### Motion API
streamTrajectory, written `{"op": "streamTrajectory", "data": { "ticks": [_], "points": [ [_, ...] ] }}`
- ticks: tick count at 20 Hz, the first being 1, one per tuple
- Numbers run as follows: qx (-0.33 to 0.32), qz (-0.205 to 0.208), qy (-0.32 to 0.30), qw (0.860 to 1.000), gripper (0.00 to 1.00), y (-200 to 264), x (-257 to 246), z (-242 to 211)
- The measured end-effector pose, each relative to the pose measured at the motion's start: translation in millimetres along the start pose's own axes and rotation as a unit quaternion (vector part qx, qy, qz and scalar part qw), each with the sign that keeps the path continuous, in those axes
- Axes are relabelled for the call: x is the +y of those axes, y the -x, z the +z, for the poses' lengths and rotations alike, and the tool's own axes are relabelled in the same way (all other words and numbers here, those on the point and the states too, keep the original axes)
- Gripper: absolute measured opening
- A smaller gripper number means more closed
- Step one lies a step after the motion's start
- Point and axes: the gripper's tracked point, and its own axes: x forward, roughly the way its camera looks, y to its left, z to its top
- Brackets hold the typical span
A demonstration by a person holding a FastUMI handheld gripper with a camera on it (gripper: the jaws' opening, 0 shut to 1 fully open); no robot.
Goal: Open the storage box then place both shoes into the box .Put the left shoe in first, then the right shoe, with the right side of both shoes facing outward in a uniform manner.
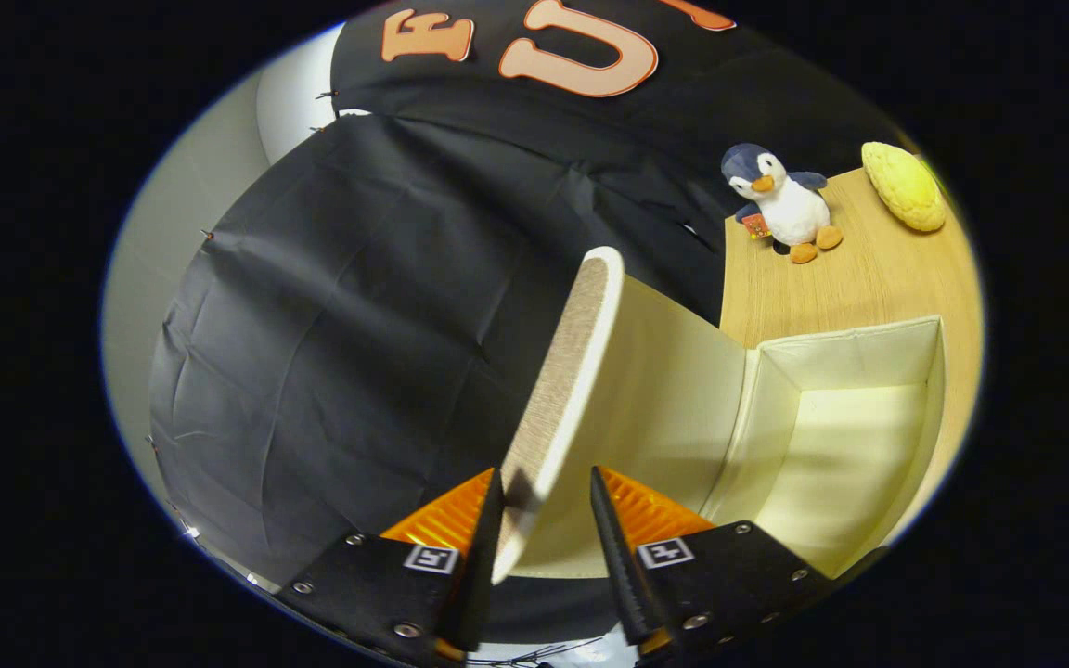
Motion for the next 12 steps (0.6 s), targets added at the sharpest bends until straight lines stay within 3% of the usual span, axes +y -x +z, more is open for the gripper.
{"op": "streamTrajectory", "data": {
  "ticks": [4, 8, 12],
  "points": [
    [-0.011, -0.022, 0.038, 0.999, 0.84, 8.4, -15.2, 2.9],
    [-0.039, -0.103, 0.095, 0.989, 0.92, 58.5, -72.5, 0.4],
    [-0.056, -0.2, 0.135, 0.969, 0.96, 121.6, -148.2, -1.4]
  ]
}}
